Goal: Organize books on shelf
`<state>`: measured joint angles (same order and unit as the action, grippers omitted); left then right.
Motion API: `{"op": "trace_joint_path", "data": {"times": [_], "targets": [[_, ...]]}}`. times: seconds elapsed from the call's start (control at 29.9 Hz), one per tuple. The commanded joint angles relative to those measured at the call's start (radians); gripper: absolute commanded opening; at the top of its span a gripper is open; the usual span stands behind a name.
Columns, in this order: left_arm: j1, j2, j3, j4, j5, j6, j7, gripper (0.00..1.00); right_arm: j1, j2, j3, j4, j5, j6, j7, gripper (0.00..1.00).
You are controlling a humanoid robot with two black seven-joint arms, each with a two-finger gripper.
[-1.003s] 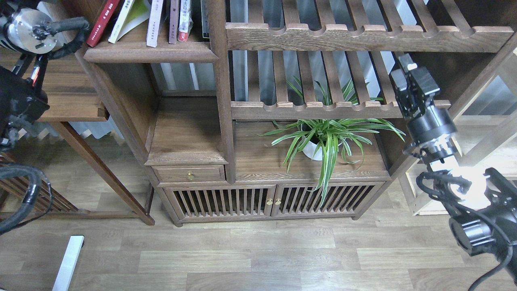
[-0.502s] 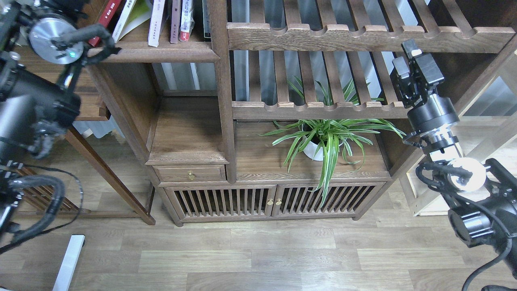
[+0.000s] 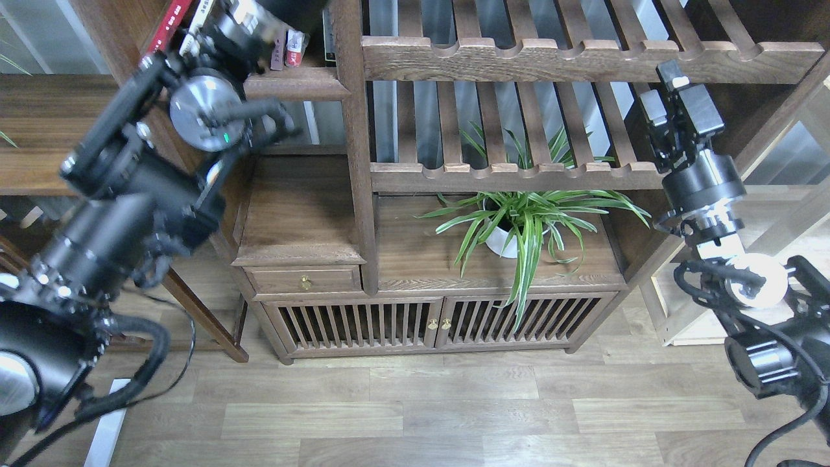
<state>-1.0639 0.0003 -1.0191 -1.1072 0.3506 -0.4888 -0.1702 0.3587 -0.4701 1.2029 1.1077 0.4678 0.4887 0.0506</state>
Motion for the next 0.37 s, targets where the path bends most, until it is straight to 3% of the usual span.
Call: {"op": "trace_joint_path", "data": {"times": [0.0, 0.33], "targets": [[0.065, 0.000, 0.071, 0.000, -0.001, 0.000, -0.002, 0.98, -0.007, 0.002, 0.000, 0.008, 0.000, 0.000, -0.001, 0.79], [0.107, 0.000, 0.159, 0.001, -0.024, 0.000, -0.002, 0.98, -0.003, 0.008, 0.000, 0.032, -0.008, 0.000, -0.005, 0.78]]}}
